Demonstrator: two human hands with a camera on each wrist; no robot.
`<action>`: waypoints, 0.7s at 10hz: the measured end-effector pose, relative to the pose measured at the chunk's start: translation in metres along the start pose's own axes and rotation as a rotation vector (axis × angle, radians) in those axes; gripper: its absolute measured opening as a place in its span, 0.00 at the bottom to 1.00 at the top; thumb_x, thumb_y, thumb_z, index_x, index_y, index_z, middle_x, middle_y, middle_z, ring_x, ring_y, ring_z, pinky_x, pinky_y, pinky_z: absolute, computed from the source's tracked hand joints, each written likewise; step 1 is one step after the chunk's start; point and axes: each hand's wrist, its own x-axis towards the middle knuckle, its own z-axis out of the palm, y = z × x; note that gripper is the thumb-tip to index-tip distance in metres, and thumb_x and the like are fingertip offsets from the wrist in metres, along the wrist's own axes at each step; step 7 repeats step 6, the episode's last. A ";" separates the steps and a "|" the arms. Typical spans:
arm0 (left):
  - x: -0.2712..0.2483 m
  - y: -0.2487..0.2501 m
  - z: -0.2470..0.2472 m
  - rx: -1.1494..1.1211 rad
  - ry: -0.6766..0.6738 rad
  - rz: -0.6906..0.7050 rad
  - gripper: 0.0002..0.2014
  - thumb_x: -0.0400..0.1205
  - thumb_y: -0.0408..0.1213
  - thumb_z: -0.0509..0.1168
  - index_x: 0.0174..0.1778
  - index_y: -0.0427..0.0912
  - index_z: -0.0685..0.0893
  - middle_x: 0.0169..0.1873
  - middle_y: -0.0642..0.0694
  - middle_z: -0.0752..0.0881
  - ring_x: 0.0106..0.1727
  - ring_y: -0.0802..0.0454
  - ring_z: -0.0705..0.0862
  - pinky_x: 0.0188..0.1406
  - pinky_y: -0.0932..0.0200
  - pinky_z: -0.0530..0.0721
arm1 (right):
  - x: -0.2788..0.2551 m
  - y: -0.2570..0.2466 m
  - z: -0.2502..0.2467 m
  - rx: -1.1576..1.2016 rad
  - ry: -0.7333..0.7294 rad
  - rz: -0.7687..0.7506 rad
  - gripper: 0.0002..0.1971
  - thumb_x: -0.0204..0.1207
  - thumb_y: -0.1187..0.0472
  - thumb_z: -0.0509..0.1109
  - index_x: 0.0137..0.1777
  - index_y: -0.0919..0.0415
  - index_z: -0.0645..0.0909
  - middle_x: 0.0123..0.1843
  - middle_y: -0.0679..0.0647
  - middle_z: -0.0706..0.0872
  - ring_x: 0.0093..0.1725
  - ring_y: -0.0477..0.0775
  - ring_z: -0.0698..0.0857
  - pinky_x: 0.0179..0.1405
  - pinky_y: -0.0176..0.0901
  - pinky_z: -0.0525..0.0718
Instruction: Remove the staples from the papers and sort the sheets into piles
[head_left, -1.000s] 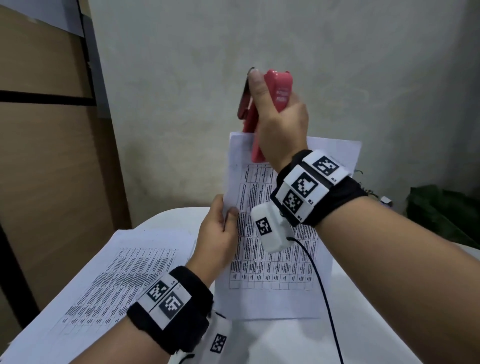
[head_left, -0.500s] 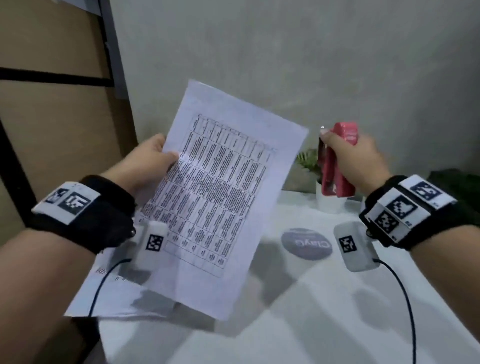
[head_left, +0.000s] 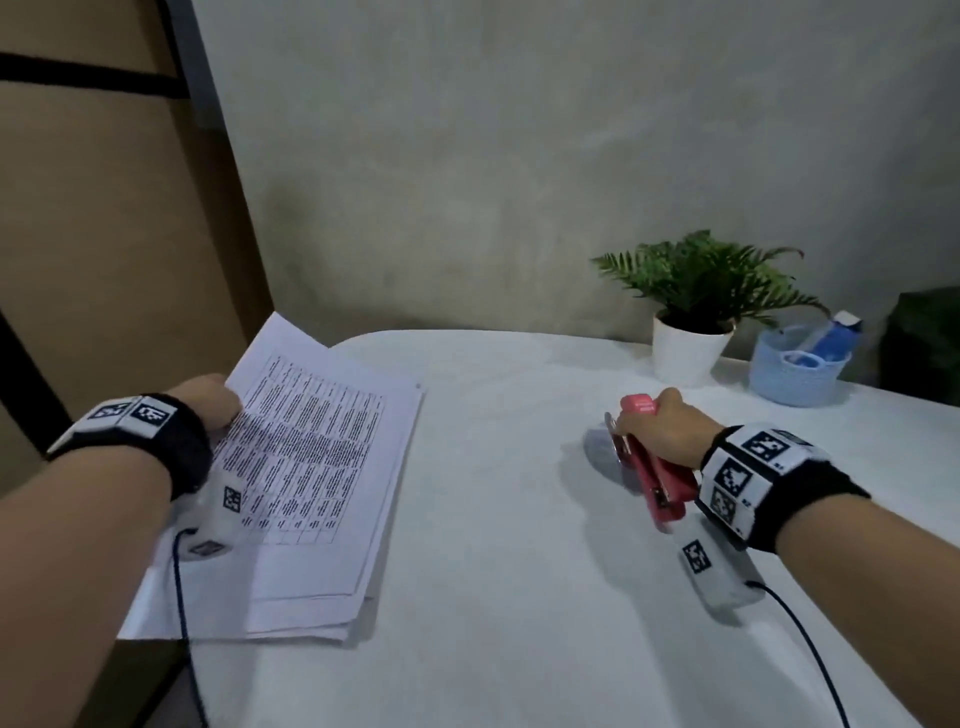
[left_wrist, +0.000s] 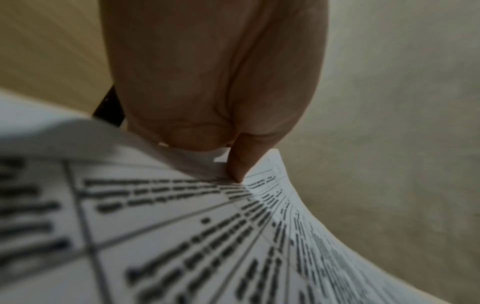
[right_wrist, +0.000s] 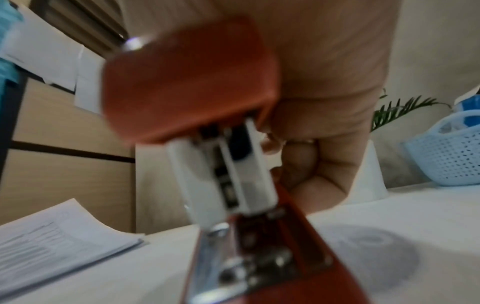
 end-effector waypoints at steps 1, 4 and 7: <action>0.012 -0.007 0.017 0.264 -0.052 0.072 0.17 0.84 0.38 0.59 0.66 0.35 0.82 0.62 0.40 0.83 0.63 0.44 0.82 0.61 0.58 0.79 | 0.009 -0.006 0.011 -0.157 -0.068 0.057 0.30 0.76 0.44 0.64 0.67 0.67 0.67 0.47 0.58 0.81 0.41 0.55 0.82 0.41 0.42 0.78; 0.003 0.001 0.015 0.048 -0.030 0.055 0.40 0.77 0.47 0.72 0.81 0.41 0.60 0.75 0.34 0.71 0.72 0.36 0.74 0.72 0.46 0.71 | -0.011 -0.017 0.005 -0.507 -0.184 -0.023 0.13 0.74 0.51 0.66 0.49 0.60 0.84 0.57 0.63 0.86 0.53 0.60 0.85 0.58 0.45 0.80; -0.109 0.031 0.020 0.227 -0.332 0.472 0.30 0.81 0.56 0.62 0.79 0.58 0.61 0.76 0.54 0.69 0.73 0.55 0.72 0.72 0.63 0.66 | -0.037 0.009 -0.013 -0.479 -0.210 -0.024 0.20 0.75 0.42 0.65 0.49 0.61 0.81 0.45 0.55 0.84 0.40 0.55 0.81 0.44 0.40 0.81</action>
